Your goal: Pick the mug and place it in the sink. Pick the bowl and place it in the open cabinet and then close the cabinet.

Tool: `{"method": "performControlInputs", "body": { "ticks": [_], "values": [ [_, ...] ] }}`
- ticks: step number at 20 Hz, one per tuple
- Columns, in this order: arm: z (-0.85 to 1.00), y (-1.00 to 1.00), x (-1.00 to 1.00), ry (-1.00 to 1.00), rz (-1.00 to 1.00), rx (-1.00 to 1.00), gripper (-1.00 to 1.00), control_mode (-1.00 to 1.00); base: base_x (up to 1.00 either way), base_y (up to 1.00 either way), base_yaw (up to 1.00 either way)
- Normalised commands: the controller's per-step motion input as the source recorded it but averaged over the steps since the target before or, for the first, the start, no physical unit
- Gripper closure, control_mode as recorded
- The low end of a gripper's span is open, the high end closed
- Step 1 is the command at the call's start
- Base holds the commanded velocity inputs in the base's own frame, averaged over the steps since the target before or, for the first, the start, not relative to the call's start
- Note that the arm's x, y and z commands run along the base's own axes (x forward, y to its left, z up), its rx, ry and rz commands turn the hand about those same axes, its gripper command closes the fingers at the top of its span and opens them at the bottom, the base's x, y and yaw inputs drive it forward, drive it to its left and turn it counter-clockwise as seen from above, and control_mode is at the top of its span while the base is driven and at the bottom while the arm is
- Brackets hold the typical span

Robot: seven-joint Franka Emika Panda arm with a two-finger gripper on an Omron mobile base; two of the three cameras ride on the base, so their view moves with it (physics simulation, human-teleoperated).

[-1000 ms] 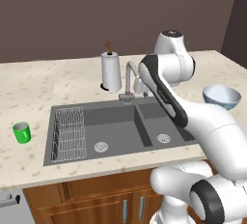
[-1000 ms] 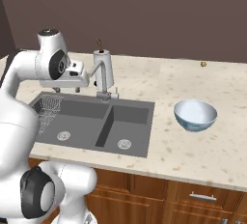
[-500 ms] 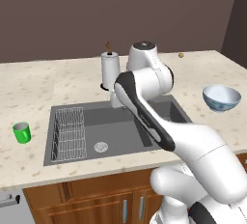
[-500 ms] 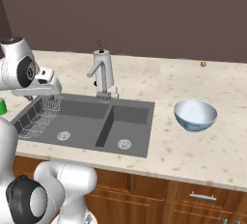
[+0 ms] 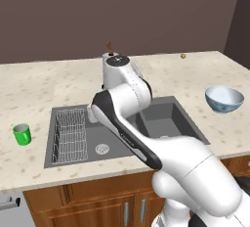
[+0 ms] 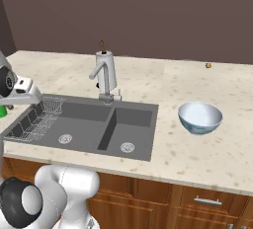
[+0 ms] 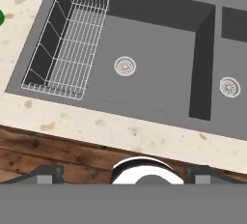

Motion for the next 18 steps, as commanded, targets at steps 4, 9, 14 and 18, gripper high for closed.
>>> {"method": "performControlInputs", "body": {
  "ticks": [4,9,14,18],
  "values": [
    [-0.24,0.61,0.00,0.01,0.07,-0.01,-1.00,-1.00,0.00,0.00,0.00],
    [-0.18,0.59,0.06,0.00,0.10,0.00,-1.00,-1.00,0.00,0.00,0.00],
    [-0.22,0.32,0.04,0.00,0.11,0.04,-1.00,-1.00,0.00,0.00,0.00],
    [-0.34,0.32,0.16,0.00,0.10,0.06,-1.00,-1.00,0.00,0.00,0.00]
  ]
}}
